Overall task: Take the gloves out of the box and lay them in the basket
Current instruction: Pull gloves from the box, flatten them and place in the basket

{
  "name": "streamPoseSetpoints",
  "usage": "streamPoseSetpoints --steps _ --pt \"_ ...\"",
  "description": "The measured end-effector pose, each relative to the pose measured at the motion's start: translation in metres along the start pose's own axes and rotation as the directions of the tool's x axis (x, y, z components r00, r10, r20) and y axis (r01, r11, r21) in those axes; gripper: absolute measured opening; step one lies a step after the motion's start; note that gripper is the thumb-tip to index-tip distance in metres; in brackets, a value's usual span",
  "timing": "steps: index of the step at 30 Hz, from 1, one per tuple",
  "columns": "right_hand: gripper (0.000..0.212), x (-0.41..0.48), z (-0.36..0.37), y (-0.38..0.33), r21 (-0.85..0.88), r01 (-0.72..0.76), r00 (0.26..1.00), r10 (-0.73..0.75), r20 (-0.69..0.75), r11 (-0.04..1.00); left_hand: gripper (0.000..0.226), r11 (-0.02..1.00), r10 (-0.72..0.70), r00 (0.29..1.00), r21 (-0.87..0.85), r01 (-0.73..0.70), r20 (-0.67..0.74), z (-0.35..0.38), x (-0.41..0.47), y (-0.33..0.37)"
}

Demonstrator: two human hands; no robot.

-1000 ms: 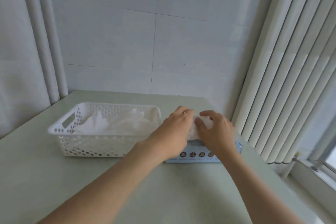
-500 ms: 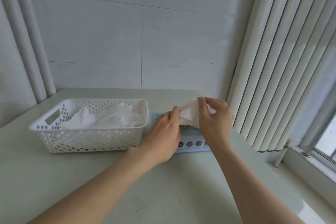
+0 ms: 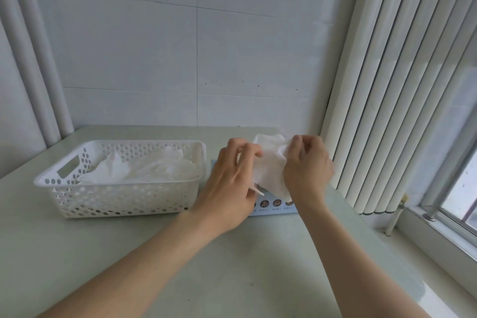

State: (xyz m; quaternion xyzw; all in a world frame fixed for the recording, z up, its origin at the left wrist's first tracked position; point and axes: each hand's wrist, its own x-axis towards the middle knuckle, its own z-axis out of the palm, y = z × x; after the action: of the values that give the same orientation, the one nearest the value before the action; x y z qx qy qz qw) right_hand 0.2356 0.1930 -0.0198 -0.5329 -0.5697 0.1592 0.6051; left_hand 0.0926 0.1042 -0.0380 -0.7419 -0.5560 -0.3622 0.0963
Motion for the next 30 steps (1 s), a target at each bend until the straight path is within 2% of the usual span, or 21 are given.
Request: streamPoseSetpoints --steps 4,7,12,15,19,23,26,28,30 --pt "0.019 0.002 0.000 0.006 -0.117 -0.035 0.998 0.041 0.052 0.992 0.043 0.971 0.155 0.984 0.171 -0.169 0.094 0.001 0.000 0.000" --pt "0.022 0.003 -0.002 0.006 -0.099 -0.083 0.995 0.088 0.052 0.992 0.043 0.966 0.113 0.971 0.204 -0.157 0.211 0.007 -0.004 -0.004" --pt "0.018 0.003 -0.007 -0.005 0.075 -0.059 0.994 0.065 -0.087 0.995 0.057 0.962 0.030 0.957 0.250 -0.106 0.288 0.009 -0.007 -0.006" --pt "0.015 0.000 -0.014 -0.016 0.220 0.039 0.980 0.005 -0.199 0.975 0.063 0.965 -0.002 0.947 0.249 -0.083 0.321 0.009 -0.006 -0.006" --pt "0.013 -0.005 -0.021 -0.032 0.340 0.154 0.962 -0.062 -0.267 0.928 0.065 0.977 -0.060 0.927 0.211 -0.021 0.371 0.006 -0.004 -0.003" --pt "0.013 -0.010 -0.021 -0.043 0.344 0.223 0.957 -0.138 -0.253 0.912 0.056 0.991 -0.136 0.908 0.049 0.127 0.395 -0.007 0.004 0.006" --pt "0.014 -0.015 -0.021 -0.046 0.369 0.208 0.974 -0.157 -0.164 0.906 0.042 0.917 -0.251 0.946 -0.263 0.299 0.203 -0.020 0.013 0.013" --pt "0.014 -0.017 -0.021 -0.048 0.384 0.165 0.986 -0.147 -0.077 0.909 0.036 0.854 -0.291 0.955 -0.437 0.283 0.049 -0.025 0.019 0.013" --pt "0.010 -0.022 -0.022 -0.051 0.433 0.085 0.994 -0.108 0.030 0.897 0.043 0.824 -0.301 0.953 -0.511 0.245 -0.028 -0.030 0.023 0.013"
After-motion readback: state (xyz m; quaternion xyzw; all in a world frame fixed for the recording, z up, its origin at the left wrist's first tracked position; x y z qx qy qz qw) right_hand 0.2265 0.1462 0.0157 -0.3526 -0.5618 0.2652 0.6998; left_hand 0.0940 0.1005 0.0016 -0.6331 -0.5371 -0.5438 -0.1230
